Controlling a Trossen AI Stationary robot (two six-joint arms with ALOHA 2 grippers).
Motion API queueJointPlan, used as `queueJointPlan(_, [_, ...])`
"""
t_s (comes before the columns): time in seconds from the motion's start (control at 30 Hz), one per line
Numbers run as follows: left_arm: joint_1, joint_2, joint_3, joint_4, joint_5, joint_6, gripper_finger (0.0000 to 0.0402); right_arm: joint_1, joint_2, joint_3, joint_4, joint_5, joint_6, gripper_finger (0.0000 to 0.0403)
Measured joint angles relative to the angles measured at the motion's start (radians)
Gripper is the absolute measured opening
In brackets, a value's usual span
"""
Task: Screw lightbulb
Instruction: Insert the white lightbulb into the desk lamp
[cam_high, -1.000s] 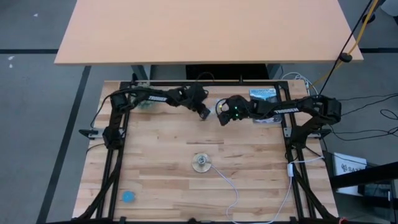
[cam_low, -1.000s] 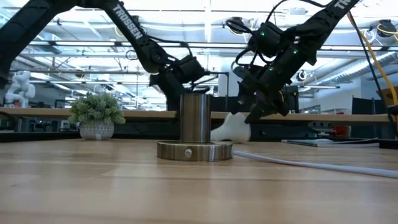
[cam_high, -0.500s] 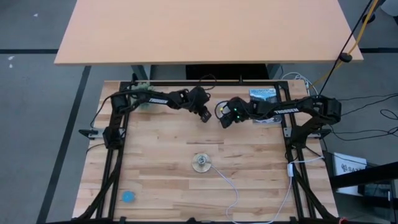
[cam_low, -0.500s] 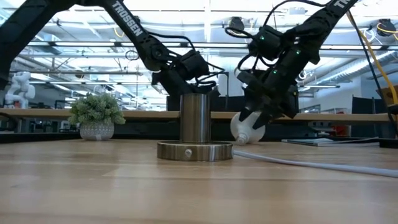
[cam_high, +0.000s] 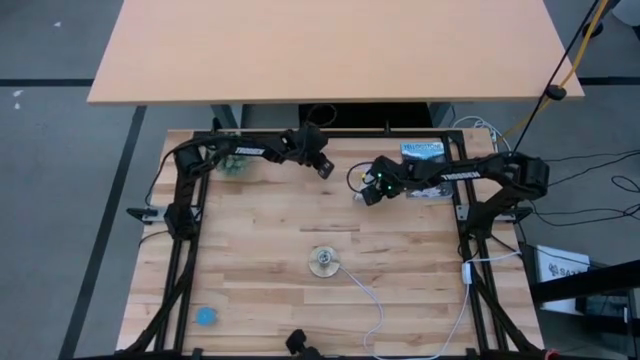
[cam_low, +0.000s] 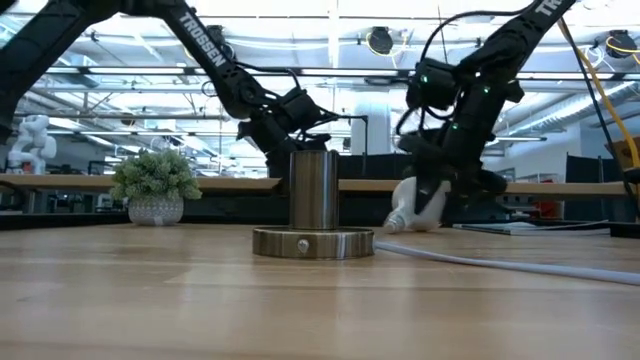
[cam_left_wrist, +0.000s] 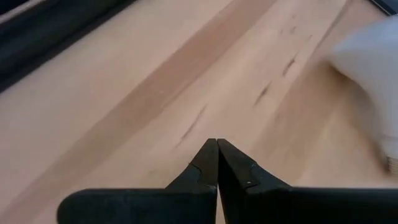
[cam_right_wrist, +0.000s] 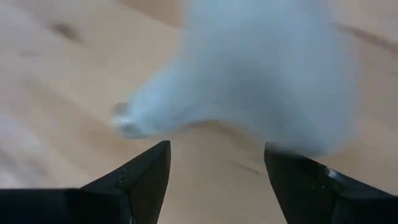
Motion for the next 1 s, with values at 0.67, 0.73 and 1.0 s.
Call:
queueJointPlan(0.67, [0.027,0.000,0.000,0.002,-0.013,0.059,0.0000,-0.063,0.000,0.000,0.214,0.049,-0.190,0.0251])
queueJointPlan(0.73, [0.031,0.000,0.000,-0.008,-0.041,0.062,0.0000,-0.056,0.000,0.000,0.236,0.026,-0.198,0.0251])
queueJointPlan(1.0, [0.042,0.000,0.000,-0.039,-0.220,0.061,0.0000,0.000,0.000,0.000,0.311,0.030,-0.317,0.0251])
